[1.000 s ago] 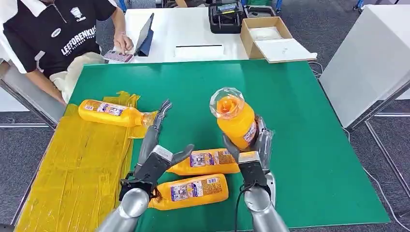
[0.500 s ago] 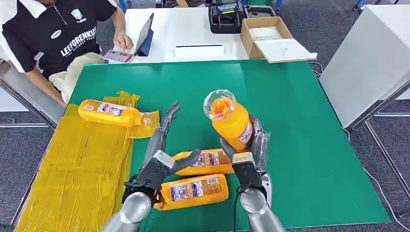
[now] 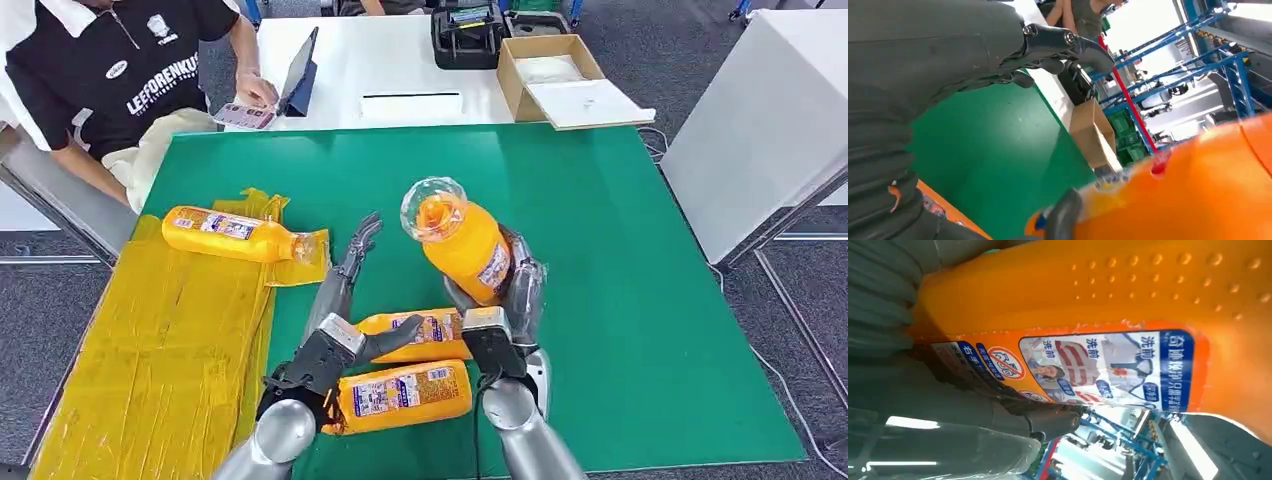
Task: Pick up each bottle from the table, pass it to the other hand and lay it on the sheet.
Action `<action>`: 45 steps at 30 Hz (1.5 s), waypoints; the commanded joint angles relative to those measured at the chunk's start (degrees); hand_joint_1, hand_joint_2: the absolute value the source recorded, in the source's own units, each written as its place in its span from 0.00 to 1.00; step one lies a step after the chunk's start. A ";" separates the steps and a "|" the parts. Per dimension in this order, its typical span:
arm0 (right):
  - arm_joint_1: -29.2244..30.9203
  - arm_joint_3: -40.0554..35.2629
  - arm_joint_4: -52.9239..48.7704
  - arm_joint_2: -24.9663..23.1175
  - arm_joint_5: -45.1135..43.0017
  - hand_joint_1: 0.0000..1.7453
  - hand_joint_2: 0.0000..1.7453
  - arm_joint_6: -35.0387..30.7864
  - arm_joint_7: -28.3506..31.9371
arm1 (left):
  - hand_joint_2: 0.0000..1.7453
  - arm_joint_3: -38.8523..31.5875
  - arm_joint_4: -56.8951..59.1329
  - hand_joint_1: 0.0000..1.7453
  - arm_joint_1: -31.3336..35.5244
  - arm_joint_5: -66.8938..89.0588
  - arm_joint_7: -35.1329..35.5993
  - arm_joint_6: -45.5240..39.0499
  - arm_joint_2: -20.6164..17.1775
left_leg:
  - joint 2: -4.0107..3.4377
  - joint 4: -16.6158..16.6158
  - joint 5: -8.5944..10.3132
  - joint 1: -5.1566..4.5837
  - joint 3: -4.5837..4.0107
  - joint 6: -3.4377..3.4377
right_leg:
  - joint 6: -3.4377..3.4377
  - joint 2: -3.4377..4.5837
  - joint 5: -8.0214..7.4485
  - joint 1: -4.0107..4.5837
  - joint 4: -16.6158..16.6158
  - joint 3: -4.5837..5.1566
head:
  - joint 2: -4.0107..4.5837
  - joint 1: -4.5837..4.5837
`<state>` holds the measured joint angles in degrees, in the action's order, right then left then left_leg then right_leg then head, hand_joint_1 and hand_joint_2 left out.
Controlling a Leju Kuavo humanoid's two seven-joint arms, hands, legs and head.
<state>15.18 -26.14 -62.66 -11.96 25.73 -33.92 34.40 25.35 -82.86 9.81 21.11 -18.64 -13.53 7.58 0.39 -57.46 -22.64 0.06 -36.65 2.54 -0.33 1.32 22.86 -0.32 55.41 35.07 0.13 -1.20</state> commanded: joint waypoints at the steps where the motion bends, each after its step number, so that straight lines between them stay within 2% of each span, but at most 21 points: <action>1: 5.53 -6.35 9.92 -1.27 2.84 1.00 1.00 0.59 -1.24 | 1.00 2.50 1.79 0.00 2.13 -1.27 0.34 0.28 -1.66 | -0.05 0.02 -0.03 0.00 0.13 -0.10 | 0.02 -0.03 0.01 0.01 -0.03 -0.12 | 0.00 0.02; 9: 5.79 -6.69 11.18 -1.46 2.93 1.00 1.00 0.13 -1.33 | 1.00 2.58 2.08 0.00 2.40 -1.36 0.35 0.29 -1.58 | -0.03 0.02 -0.04 -0.02 0.17 -0.12 | 0.02 -0.08 0.03 -0.01 -0.01 -0.16 | 0.00 0.02; 11: 6.07 -7.20 11.99 -1.47 2.32 1.00 1.00 1.89 -1.60 | 1.00 2.56 2.10 0.00 2.41 -1.51 0.38 0.29 -1.57 | -0.02 0.03 -0.04 -0.03 0.21 -0.13 | 0.02 -0.09 0.04 -0.02 -0.01 -0.20 | 0.00 0.00; 15: 6.75 -9.17 15.67 -2.48 2.80 1.00 1.00 2.89 -1.55 | 1.00 2.15 2.51 0.00 2.77 -1.86 0.49 0.20 -1.37 | -0.05 -0.03 -0.16 -0.04 0.44 -0.26 | 0.05 -0.16 0.16 -0.02 0.05 -0.41 | 0.00 0.02; 17: 7.20 -10.77 18.23 -3.23 3.71 1.00 1.00 2.95 -1.67 | 1.00 1.74 2.59 0.00 2.72 -1.98 0.58 0.12 -1.25 | -0.06 0.04 -0.04 -0.01 0.19 -0.13 | 0.03 -0.03 0.02 0.00 -0.04 -0.17 | 0.00 0.00; 22: 8.32 -13.09 22.74 -5.23 4.34 1.00 1.00 2.37 -1.41 | 1.00 0.03 2.59 0.00 1.94 -2.50 0.86 -0.86 -1.15 | -0.14 0.02 -0.14 -0.02 0.42 -0.23 | 0.06 -0.02 0.11 0.00 0.01 -0.36 | 0.00 0.00; 24: 8.53 -13.63 23.37 -5.67 4.68 1.00 1.00 2.07 -1.34 | 1.00 -0.53 2.58 0.00 1.77 -2.68 0.80 -1.06 -1.34 | -0.07 0.06 -0.04 -0.01 0.21 -0.13 | 0.04 -0.03 0.03 -0.01 -0.03 -0.17 | 0.00 0.00; 25: 8.89 -14.04 24.23 -5.88 5.03 1.00 1.00 1.81 -1.42 | 1.00 -0.76 2.55 0.00 1.70 -2.77 0.73 -1.11 -1.29 | -0.10 0.02 -0.16 -0.03 0.48 -0.27 | 0.07 -0.10 0.15 -0.01 0.03 -0.42 | 0.00 0.02; 27: 9.48 -15.10 26.09 -6.32 5.53 1.00 1.00 1.55 -1.16 | 1.00 -1.29 2.77 0.00 1.66 -3.20 0.27 -1.08 -1.18 | -0.08 0.06 -0.05 0.01 0.24 -0.14 | 0.03 -0.03 0.03 0.01 -0.05 -0.21 | 0.00 0.02; 28: 9.75 -16.69 27.36 -6.73 8.08 1.00 1.00 -0.75 -1.57 | 1.00 -1.72 2.92 0.00 1.77 -3.94 -0.22 -0.83 -1.17 | -0.13 0.03 -0.10 0.00 0.32 -0.17 | 0.03 -0.02 0.07 0.01 -0.02 -0.27 | 0.00 0.00; 34: 9.75 -16.69 27.36 -6.73 8.08 1.00 1.00 -0.75 -1.57 | 1.00 -1.72 2.92 0.00 1.77 -3.94 -0.22 -0.83 -1.17 | -0.01 0.04 -0.02 0.01 0.16 -0.11 | 0.03 -0.09 0.03 0.01 -0.03 -0.15 | 0.00 0.00; 37: 10.58 -19.55 29.89 -7.55 13.41 1.00 1.00 -5.15 -3.43 | 1.00 -2.29 3.38 0.00 2.35 -4.84 -0.50 -0.43 -1.09 | -0.04 0.02 -0.07 0.02 0.26 -0.17 | 0.04 -0.10 0.07 0.03 -0.02 -0.25 | 0.00 0.02; 42: 9.82 -15.98 27.27 -8.04 24.52 1.00 1.00 -6.08 -5.08 | 1.00 -2.94 4.82 0.00 3.11 -12.65 -0.57 8.19 -1.13 | 0.06 0.05 -0.01 0.01 0.14 -0.12 | 0.04 -0.16 0.05 0.02 -0.03 -0.14 | 0.00 0.02; 45: 10.26 -16.58 27.40 -8.04 23.37 1.00 1.00 -6.08 -4.88 | 1.00 -3.63 5.71 0.00 3.34 -18.20 -0.71 13.75 -0.92 | 0.08 0.02 -0.06 0.01 0.26 -0.19 | 0.05 -0.25 0.12 0.02 0.00 -0.25 | 0.00 -0.02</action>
<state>24.56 -39.22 -39.08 -18.84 44.53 -37.53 28.85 21.01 -82.60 9.33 11.09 -19.91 -9.98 7.13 0.35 -57.45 -22.63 0.06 -36.64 2.53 -0.33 1.33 22.86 -0.33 55.41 35.11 0.13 -1.22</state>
